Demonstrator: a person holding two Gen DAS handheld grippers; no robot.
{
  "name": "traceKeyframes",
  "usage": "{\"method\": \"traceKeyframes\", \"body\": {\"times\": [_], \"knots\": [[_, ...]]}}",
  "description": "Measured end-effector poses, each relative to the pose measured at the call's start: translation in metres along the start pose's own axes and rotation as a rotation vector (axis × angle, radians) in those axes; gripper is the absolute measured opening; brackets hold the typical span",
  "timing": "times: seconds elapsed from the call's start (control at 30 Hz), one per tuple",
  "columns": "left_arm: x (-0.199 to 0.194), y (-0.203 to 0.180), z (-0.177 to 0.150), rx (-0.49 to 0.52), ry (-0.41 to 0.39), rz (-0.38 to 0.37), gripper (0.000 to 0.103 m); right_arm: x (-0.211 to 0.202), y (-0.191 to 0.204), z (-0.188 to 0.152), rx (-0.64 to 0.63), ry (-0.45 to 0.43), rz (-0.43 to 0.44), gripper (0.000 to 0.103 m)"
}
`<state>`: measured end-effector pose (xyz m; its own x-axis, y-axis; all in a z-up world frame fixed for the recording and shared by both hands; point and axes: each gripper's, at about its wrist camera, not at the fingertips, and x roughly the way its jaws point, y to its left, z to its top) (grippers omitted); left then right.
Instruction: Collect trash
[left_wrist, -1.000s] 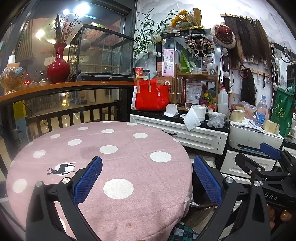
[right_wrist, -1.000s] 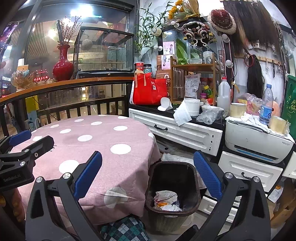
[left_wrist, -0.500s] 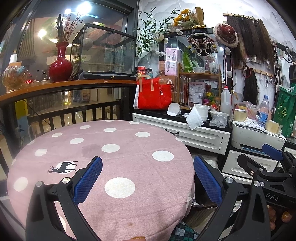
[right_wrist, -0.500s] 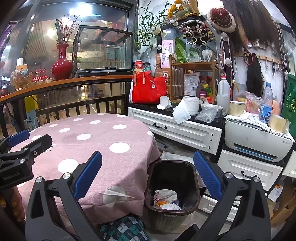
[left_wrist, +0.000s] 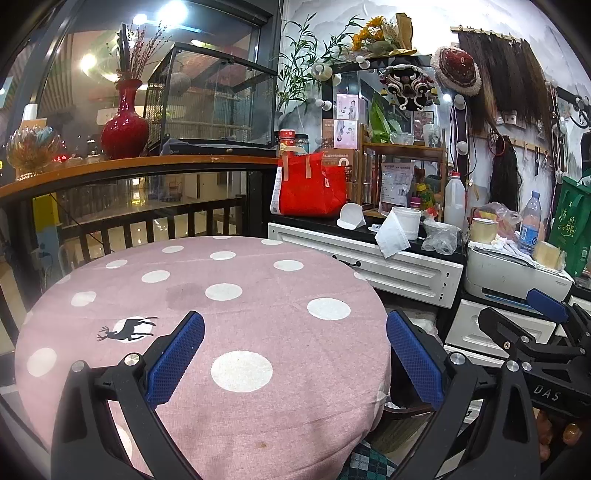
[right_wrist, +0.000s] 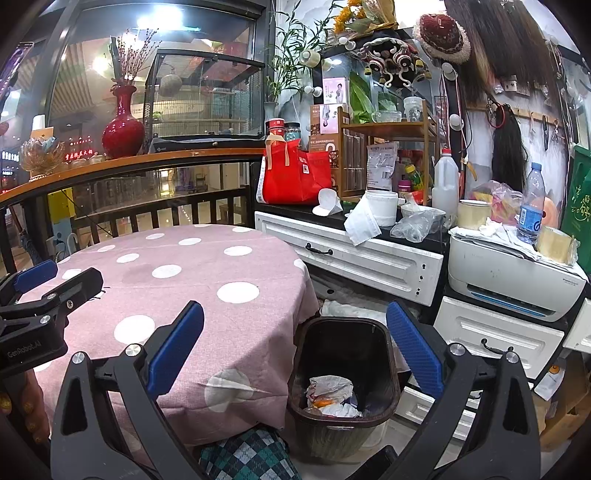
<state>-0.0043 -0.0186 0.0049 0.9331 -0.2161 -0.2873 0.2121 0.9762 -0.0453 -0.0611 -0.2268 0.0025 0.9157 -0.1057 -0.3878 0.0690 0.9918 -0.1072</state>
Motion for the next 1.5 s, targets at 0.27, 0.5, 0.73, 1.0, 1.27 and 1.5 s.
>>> {"method": "traceKeyframes", "body": {"times": [0.27, 0.5, 0.73, 1.0, 1.27, 1.5], "knots": [[0.0003, 0.0015, 0.0001, -0.010, 0.005, 0.010, 0.097, 0.0000, -0.0021, 0.0011, 0.004, 0.000, 0.001, 0.097], [0.0004, 0.0016, 0.0000, -0.012, 0.006, 0.012, 0.097, 0.0001, -0.0021, 0.0012, 0.004, 0.003, 0.002, 0.097], [0.0013, 0.0016, -0.0009, -0.016, 0.010, 0.014, 0.097, 0.0001, -0.0019, 0.0013, 0.004, 0.003, 0.002, 0.097], [0.0024, 0.0022, -0.0034, -0.019, 0.014, 0.018, 0.097, 0.0012, -0.0011, -0.0001, 0.006, 0.008, 0.002, 0.097], [0.0043, 0.0017, -0.0058, -0.022, 0.025, 0.021, 0.097, 0.0043, 0.0006, -0.0026, 0.004, 0.019, 0.004, 0.097], [0.0043, 0.0014, -0.0061, -0.022, 0.028, 0.021, 0.097, 0.0050, 0.0004, -0.0030, 0.005, 0.021, 0.005, 0.097]]}}
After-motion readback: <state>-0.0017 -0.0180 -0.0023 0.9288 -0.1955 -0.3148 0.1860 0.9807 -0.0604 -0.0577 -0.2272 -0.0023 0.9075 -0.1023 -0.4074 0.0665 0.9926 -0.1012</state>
